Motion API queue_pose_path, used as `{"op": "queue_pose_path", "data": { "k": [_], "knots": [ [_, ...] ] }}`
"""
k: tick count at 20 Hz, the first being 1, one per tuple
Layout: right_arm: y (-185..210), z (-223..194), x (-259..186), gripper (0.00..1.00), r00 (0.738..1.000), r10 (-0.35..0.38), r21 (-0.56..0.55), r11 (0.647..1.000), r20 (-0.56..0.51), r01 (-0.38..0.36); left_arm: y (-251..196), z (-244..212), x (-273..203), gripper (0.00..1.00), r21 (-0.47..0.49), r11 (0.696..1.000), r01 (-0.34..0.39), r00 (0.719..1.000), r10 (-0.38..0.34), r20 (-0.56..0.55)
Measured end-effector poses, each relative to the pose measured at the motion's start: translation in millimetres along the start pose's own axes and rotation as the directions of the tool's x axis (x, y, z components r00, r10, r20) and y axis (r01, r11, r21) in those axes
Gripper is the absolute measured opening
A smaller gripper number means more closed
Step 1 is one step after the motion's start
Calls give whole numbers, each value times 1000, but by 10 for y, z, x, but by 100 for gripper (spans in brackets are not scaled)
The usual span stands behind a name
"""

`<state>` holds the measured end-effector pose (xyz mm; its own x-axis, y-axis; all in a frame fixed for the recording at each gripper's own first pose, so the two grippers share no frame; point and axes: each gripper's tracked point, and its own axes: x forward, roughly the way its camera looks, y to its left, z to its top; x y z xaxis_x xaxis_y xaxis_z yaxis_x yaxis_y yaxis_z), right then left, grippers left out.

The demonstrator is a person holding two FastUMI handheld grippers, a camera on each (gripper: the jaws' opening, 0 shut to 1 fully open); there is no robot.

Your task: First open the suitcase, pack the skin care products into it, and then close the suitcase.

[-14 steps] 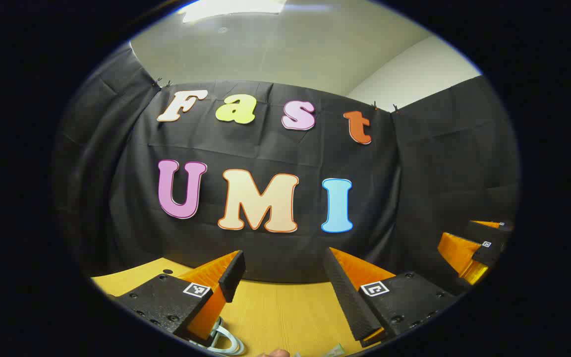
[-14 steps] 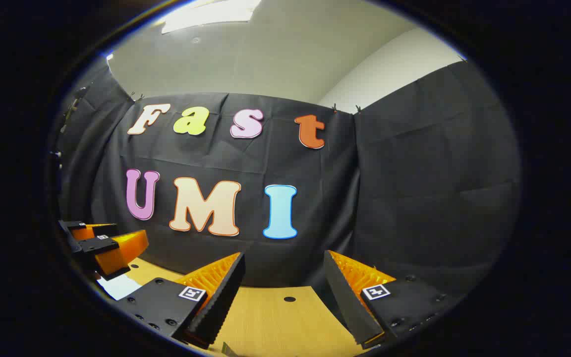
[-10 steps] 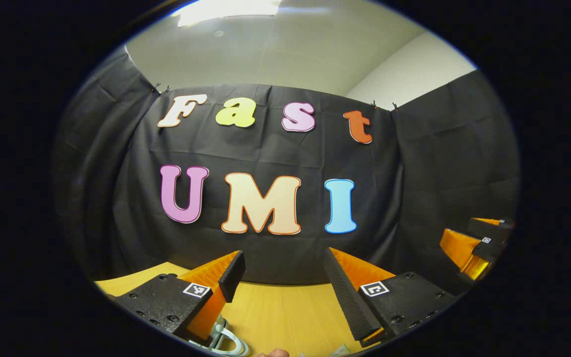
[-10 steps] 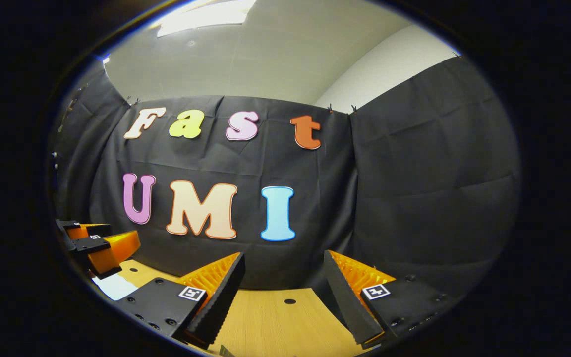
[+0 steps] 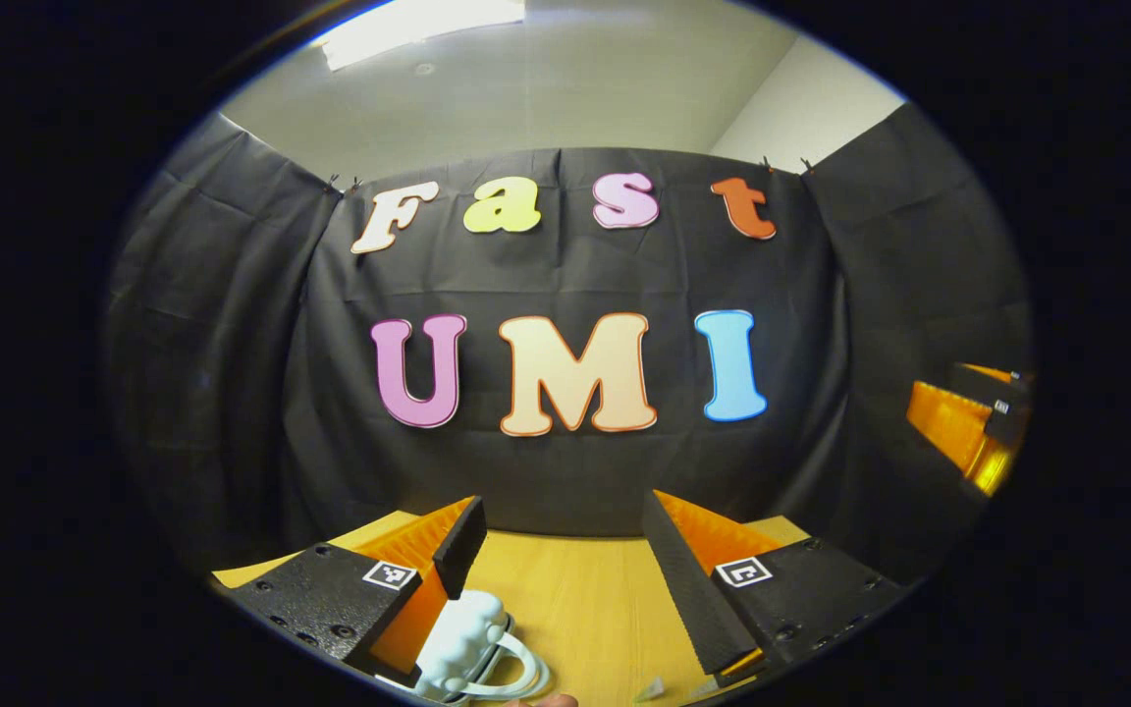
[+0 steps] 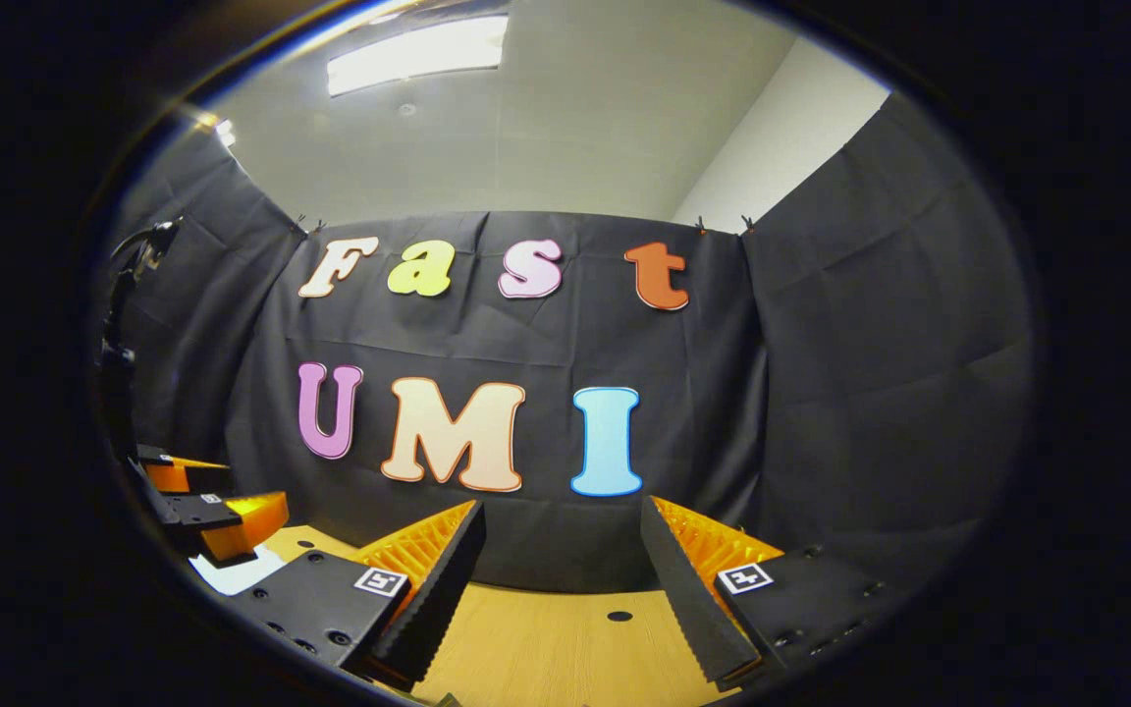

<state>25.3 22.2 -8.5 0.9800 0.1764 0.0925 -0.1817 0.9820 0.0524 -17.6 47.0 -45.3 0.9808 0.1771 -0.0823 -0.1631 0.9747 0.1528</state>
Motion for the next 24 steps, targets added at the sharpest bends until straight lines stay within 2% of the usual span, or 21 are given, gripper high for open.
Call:
{"op": "queue_pose_path", "data": {
  "k": [5,9,14,19,24],
  "knots": [
    [205,-76,29,98,999,-44,40,998,-16,45,202,-348,134,94,1,999,32,995,-32,-91],
    [374,-176,1,98,997,-57,16,998,-52,58,296,-814,188,95,-26,997,69,972,-73,-223],
    [377,-353,-3,98,990,-77,-18,997,-122,76,299,-1363,158,95,-72,994,76,918,-98,-383],
    [273,-449,24,98,982,-106,-55,994,-153,99,168,-1791,106,95,-67,992,108,867,-127,-482],
    [207,-460,48,98,981,-113,-87,991,-157,100,96,-2151,93,95,-79,992,96,815,-124,-567]
  ]
}}
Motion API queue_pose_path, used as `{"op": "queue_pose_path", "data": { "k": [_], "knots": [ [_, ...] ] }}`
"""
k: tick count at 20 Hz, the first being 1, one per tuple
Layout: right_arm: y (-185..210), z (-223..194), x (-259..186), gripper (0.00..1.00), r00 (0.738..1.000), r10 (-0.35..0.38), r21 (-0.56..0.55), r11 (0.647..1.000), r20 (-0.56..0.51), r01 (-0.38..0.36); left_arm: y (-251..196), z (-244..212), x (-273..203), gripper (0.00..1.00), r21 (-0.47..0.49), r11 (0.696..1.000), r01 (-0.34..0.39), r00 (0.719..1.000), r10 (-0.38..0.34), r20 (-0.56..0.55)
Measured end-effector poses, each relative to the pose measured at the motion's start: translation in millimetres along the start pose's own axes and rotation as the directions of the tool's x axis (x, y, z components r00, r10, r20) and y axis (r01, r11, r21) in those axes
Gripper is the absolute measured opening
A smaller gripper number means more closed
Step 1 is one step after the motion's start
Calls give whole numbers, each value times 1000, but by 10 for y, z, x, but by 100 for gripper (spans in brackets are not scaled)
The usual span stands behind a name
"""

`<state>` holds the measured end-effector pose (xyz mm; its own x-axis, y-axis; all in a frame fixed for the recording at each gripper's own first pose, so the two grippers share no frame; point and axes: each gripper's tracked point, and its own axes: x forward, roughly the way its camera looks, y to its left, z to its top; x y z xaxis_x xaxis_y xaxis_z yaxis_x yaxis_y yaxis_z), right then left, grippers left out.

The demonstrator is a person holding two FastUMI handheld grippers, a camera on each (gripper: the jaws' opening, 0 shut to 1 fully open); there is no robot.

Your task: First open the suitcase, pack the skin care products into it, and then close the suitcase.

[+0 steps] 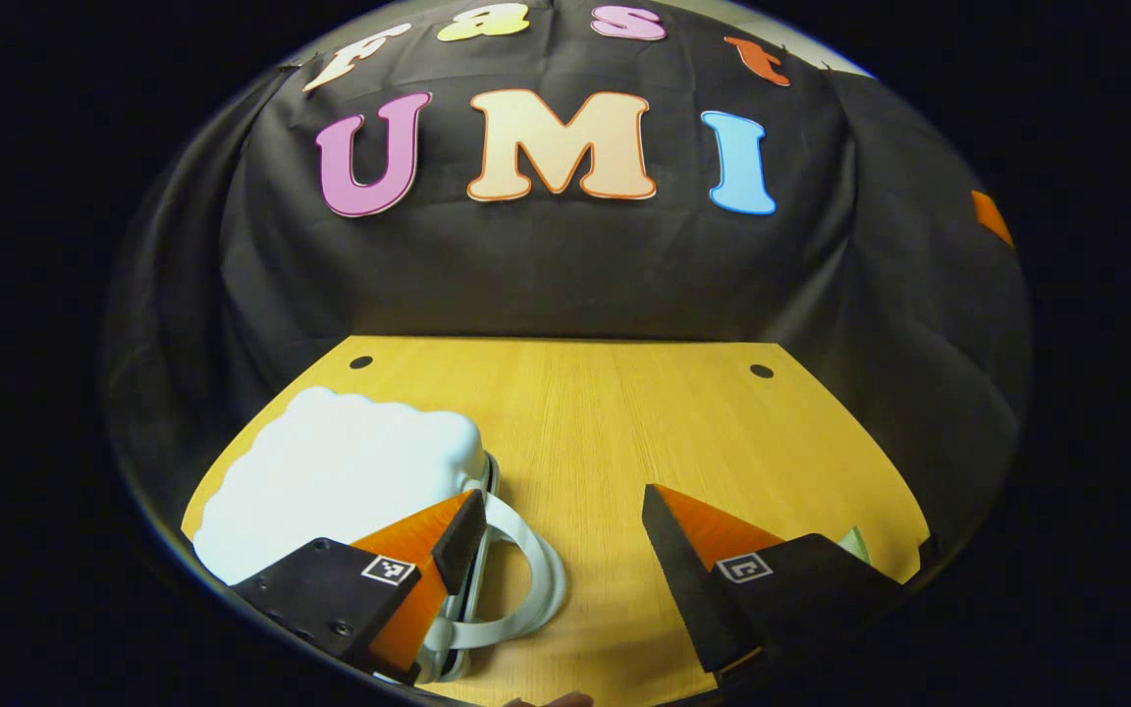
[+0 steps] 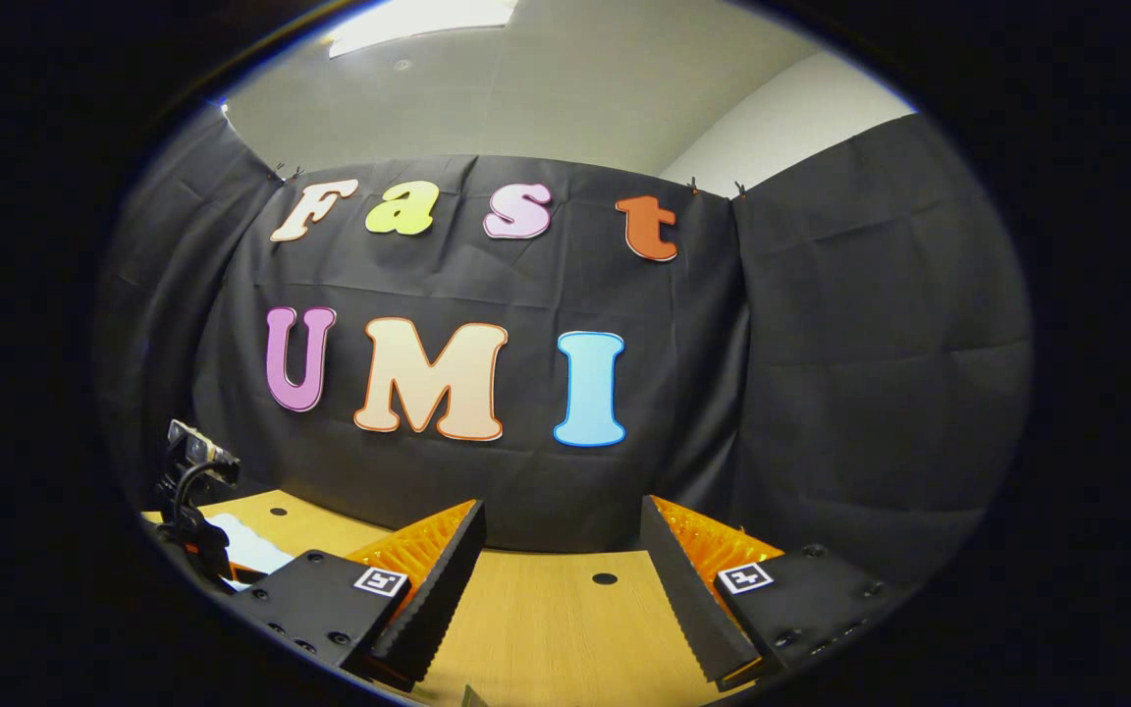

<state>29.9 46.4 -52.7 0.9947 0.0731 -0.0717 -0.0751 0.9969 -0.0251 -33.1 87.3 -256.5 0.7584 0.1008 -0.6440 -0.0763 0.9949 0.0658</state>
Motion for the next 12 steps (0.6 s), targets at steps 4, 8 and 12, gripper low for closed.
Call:
{"op": "queue_pose_path", "data": {
  "k": [4,8,12],
  "knots": [
    [-82,-94,36,98,999,-14,-17,1000,-28,14,37,-254,138,95,-28,999,-31,995,28,-100],
    [-120,-160,45,100,999,-22,-31,999,-43,21,75,-547,219,95,-46,998,-53,977,42,-210],
    [-157,-228,17,100,998,-26,-40,999,-56,24,56,-816,295,94,-57,997,-57,951,37,-307]
  ]
}}
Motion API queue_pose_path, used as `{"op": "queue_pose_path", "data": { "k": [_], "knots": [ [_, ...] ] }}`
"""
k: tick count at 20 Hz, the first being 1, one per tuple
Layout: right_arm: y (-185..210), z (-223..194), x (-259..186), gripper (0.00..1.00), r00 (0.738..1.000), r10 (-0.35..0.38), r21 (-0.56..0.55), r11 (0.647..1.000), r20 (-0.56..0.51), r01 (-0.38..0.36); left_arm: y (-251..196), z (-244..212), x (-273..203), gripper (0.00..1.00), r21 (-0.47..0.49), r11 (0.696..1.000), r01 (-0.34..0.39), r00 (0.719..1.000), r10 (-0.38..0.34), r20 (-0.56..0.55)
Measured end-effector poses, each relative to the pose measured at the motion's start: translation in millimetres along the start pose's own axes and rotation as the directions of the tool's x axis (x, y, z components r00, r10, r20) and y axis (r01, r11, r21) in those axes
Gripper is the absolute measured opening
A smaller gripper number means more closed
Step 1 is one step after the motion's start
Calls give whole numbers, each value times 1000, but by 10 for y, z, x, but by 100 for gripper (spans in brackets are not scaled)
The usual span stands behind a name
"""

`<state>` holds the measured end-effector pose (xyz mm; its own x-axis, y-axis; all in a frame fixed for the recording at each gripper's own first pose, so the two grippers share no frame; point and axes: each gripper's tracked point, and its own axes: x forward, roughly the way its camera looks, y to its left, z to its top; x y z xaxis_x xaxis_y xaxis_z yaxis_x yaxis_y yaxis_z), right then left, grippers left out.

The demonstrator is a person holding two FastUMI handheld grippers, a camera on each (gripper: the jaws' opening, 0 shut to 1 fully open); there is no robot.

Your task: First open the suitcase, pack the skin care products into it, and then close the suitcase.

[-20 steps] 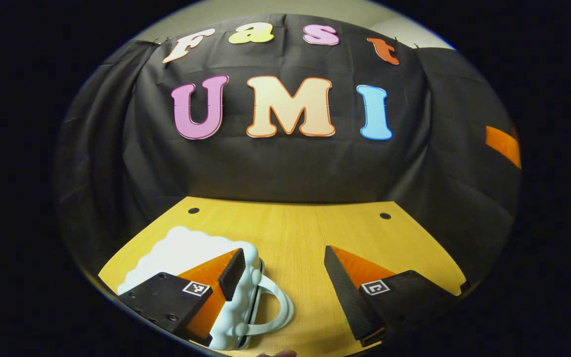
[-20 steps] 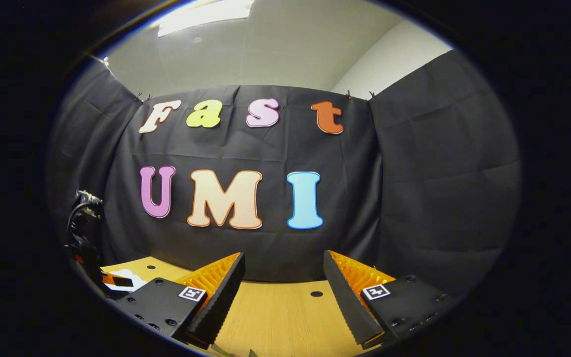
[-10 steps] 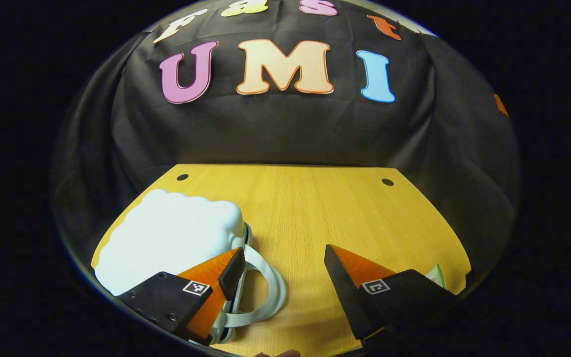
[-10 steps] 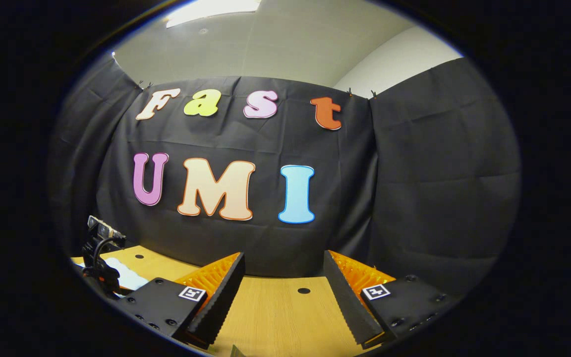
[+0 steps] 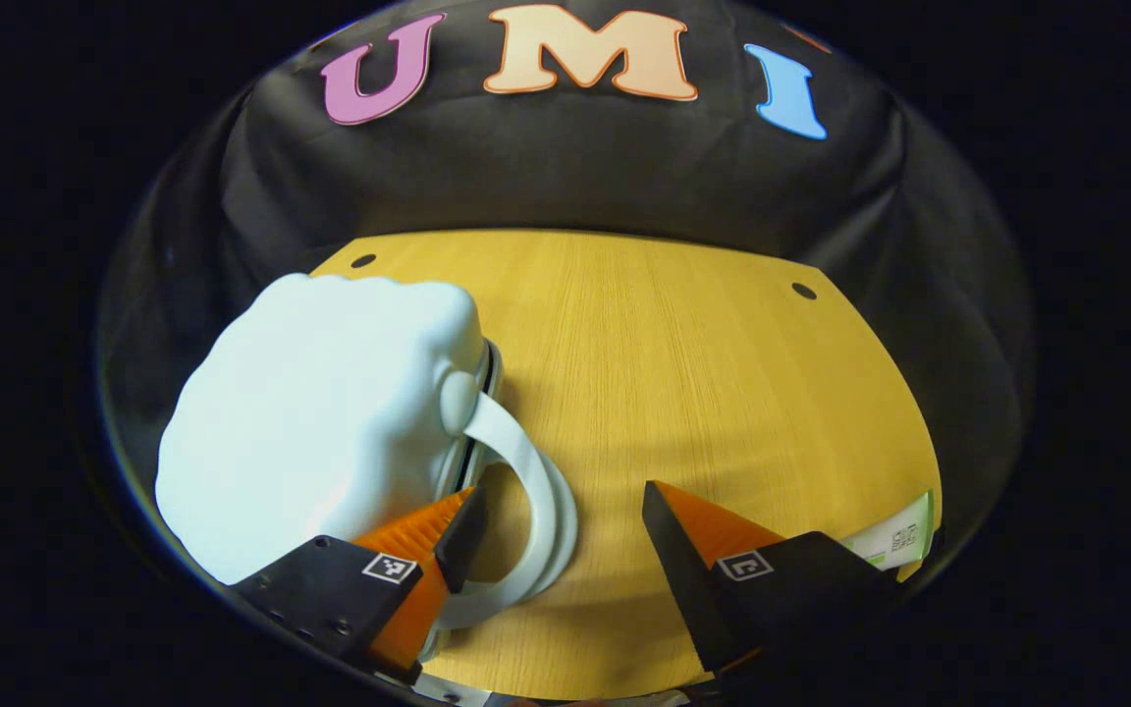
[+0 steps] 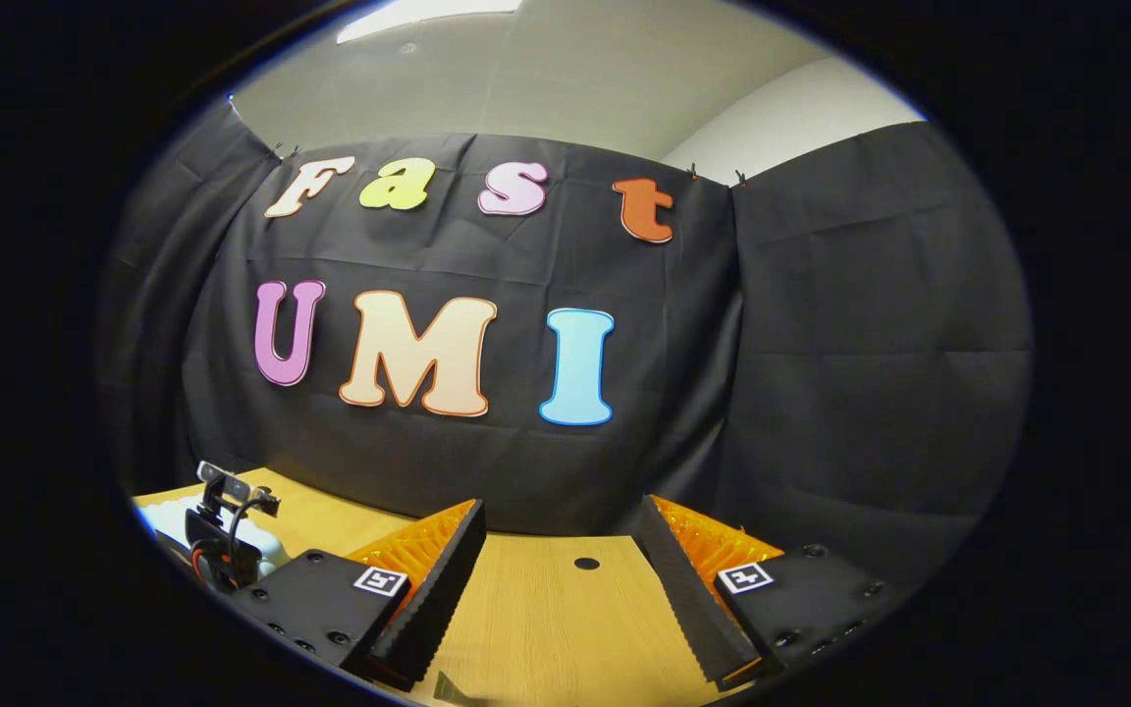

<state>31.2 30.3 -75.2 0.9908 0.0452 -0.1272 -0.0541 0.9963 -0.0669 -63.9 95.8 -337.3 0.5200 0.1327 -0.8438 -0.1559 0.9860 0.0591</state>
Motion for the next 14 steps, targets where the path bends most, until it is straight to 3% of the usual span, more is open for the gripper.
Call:
{"op": "queue_pose_path", "data": {
  "k": [4,10,11,14],
  "knots": [
    [-70,-36,-3,98,1000,-12,-5,1000,-13,12,4,-61,99,86,18,1000,-6,999,7,-37],
    [-62,-56,-24,99,1000,-13,-15,1000,-7,13,134,-86,144,31,22,999,-32,998,34,-61],
    [-58,-63,-29,99,1000,-12,-16,1000,-6,11,115,-92,114,13,17,1000,-18,998,19,-66],
    [-46,-82,-36,98,1000,-9,-7,1000,-5,9,97,-96,124,8,32,999,5,996,-3,-87]
  ]
}}
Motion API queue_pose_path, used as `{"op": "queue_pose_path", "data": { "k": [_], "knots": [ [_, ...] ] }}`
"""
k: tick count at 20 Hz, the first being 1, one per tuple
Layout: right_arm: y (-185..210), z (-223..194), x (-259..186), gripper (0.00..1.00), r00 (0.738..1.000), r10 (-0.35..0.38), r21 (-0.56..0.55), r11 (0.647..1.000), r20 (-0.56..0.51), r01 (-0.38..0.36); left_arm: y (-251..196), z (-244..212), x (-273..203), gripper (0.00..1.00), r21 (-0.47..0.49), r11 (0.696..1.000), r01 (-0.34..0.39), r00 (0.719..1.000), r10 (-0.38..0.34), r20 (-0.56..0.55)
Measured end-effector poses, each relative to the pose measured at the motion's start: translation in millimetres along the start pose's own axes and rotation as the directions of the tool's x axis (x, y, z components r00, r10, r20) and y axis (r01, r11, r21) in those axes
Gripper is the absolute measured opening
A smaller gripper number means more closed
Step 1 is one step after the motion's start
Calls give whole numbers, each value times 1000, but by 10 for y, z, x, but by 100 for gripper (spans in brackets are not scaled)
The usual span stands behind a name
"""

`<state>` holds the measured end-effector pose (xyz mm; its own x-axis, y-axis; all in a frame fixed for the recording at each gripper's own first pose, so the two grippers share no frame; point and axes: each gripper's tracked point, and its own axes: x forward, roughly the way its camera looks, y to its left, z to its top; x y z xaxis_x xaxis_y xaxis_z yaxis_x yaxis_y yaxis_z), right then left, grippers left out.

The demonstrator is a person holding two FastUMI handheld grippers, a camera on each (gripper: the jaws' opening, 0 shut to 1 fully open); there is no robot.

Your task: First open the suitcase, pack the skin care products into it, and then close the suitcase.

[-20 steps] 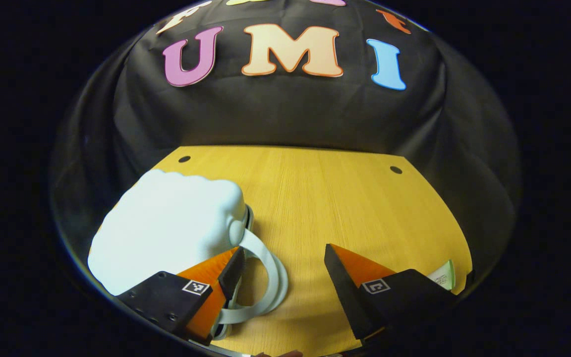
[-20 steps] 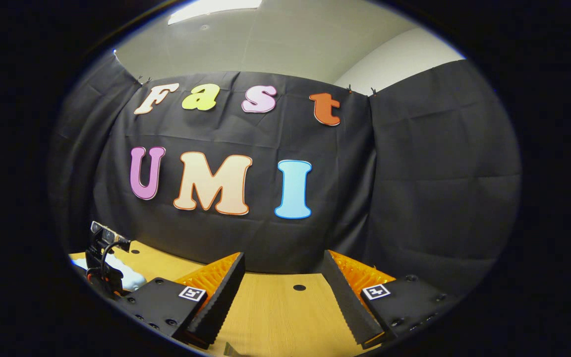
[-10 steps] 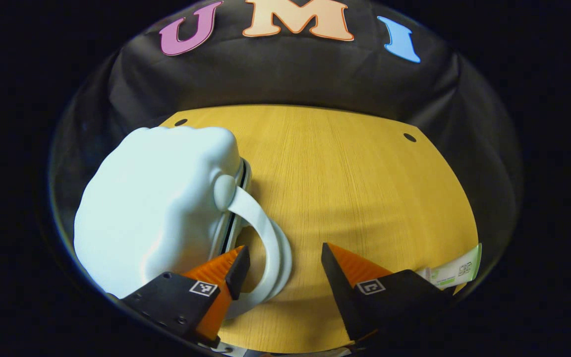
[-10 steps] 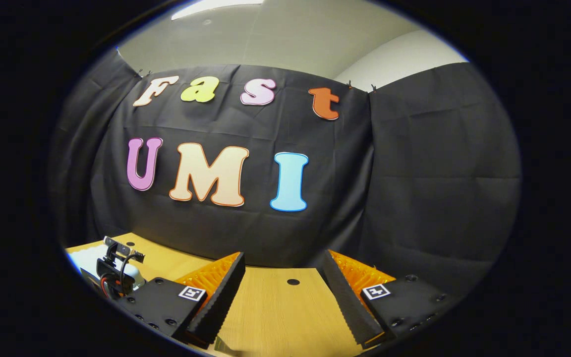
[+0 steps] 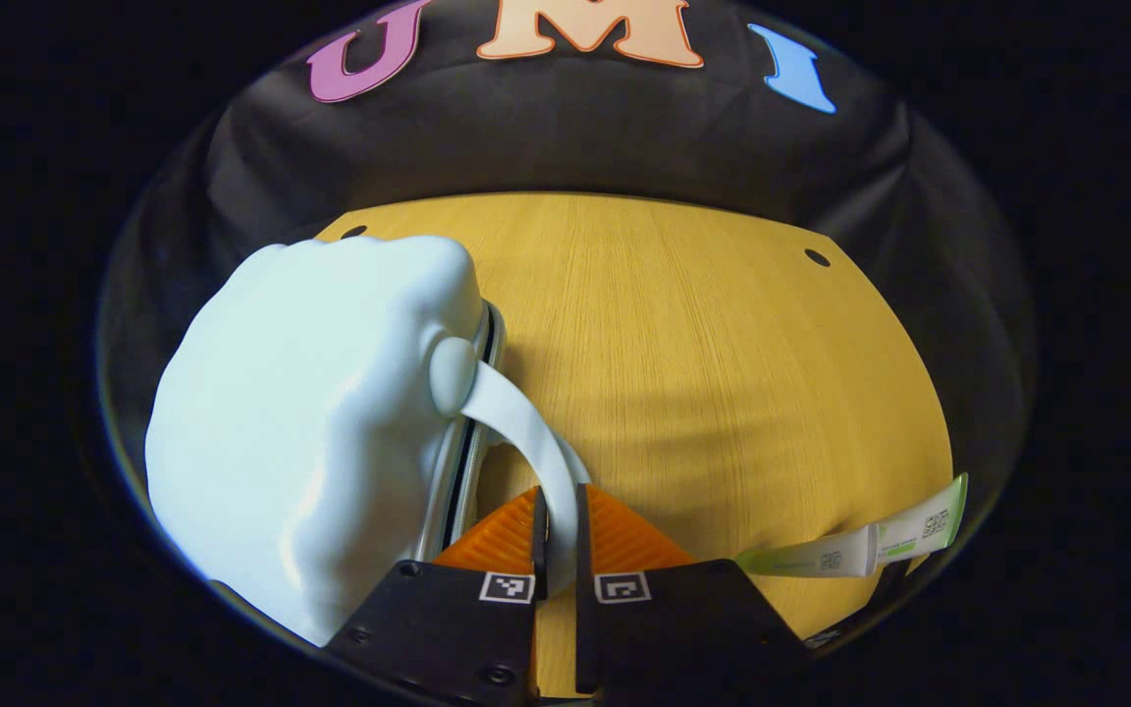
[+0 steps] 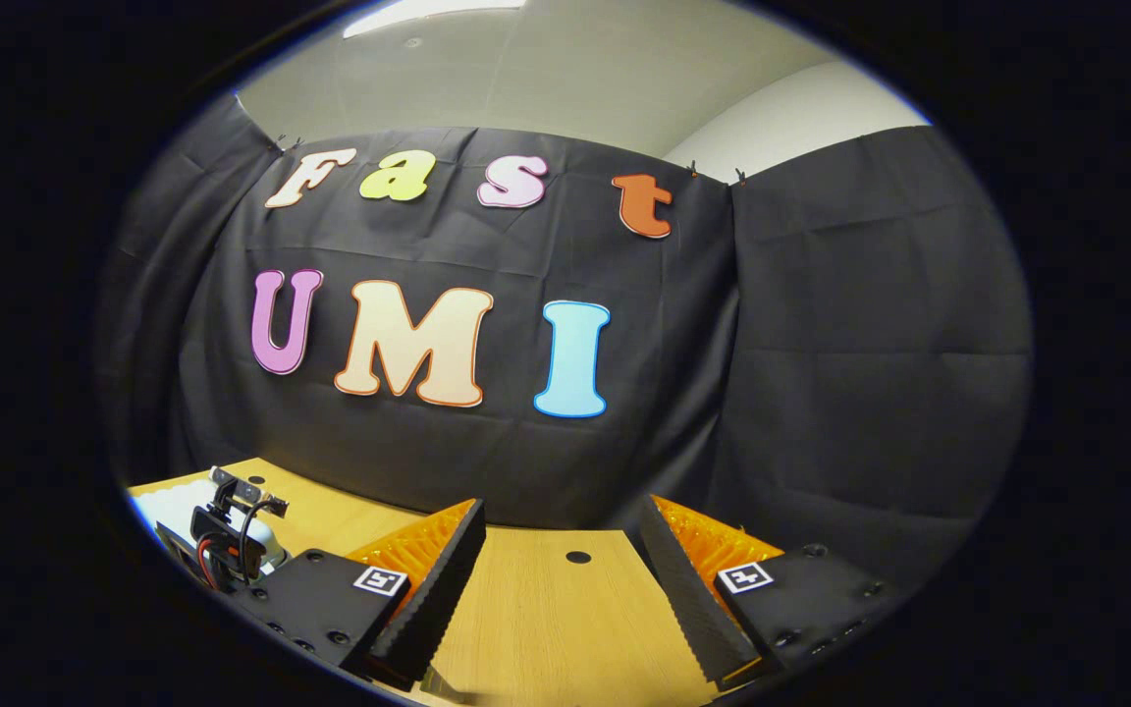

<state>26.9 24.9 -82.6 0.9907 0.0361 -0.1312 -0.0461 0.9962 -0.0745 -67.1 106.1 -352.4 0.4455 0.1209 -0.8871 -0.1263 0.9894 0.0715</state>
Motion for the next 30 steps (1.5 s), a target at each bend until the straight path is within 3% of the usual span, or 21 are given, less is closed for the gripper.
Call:
{"op": "queue_pose_path", "data": {
  "k": [7,17,30],
  "knots": [
    [-2,-47,-17,99,1000,10,29,1000,3,-10,-36,157,-129,0,111,993,-35,998,29,56],
    [361,-81,-31,99,996,88,62,994,5,-89,61,640,-670,0,57,998,23,993,-29,112],
    [709,-206,36,99,990,140,117,984,-17,-137,829,1414,-1439,0,-16,998,66,968,-60,242]
  ]
}}
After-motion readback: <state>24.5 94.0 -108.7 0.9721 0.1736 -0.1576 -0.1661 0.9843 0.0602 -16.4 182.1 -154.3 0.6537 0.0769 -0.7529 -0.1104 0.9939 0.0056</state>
